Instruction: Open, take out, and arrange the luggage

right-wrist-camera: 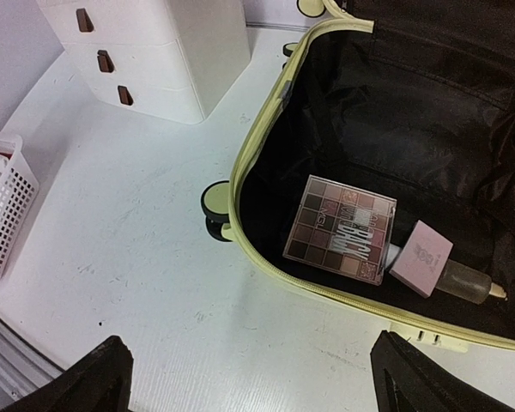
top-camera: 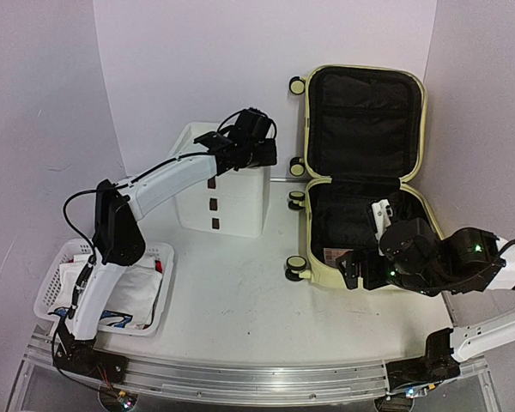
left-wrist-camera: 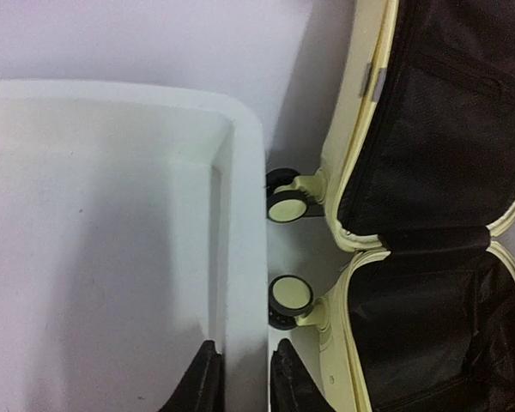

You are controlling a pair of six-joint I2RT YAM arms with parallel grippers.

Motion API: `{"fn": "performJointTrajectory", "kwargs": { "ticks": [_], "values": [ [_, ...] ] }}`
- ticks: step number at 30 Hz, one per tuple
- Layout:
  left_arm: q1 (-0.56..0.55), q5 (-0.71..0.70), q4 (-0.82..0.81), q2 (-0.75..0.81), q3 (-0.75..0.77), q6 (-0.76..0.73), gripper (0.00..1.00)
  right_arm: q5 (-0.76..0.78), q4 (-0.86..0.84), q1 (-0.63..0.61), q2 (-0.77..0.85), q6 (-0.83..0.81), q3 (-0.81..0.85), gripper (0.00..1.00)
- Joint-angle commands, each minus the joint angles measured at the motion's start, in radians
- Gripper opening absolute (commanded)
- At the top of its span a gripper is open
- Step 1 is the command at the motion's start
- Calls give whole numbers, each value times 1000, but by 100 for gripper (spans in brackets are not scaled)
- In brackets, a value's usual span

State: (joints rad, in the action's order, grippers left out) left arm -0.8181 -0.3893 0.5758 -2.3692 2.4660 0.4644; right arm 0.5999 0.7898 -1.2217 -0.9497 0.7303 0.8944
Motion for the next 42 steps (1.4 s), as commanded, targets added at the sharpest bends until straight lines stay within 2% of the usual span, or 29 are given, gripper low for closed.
{"fn": "performJointTrajectory", "kwargs": {
  "ticks": [1,5,7,11,15,17,21,24,26,28,31,33,36,42],
  "values": [
    [-31,105,-343,0,62,4,32,31,7,3,11,15,10,98],
    [-35,248,-346,152,-106,-72,60,46,12,4,3,17,6,98],
    [-35,361,-344,246,-209,-124,69,55,12,4,-7,10,8,98],
    [-33,543,-323,480,-486,-259,79,65,13,4,-35,-19,24,98],
    [-16,512,-229,730,-777,-391,85,68,14,3,-51,-38,38,98],
    [24,493,-188,834,-903,-374,91,70,14,4,-58,-46,42,98],
    [187,639,-181,950,-1112,-219,95,84,15,5,-78,-61,56,98],
    [224,590,-251,968,-1208,-196,96,81,14,5,-96,-72,74,98],
    [225,532,-404,972,-1305,-203,93,70,14,5,-110,-76,87,98],
    [226,496,-509,950,-1346,-227,84,53,14,5,-118,-73,95,98],
    [226,440,-569,872,-1328,-237,68,37,14,5,-118,-47,88,98],
    [225,415,-627,811,-1312,-237,63,30,13,5,-114,-26,78,98],
    [226,356,-709,741,-1294,-230,59,17,9,5,-109,-4,69,98],
    [225,299,-845,671,-1297,-201,59,3,4,5,-92,10,68,98]
  ]
}}
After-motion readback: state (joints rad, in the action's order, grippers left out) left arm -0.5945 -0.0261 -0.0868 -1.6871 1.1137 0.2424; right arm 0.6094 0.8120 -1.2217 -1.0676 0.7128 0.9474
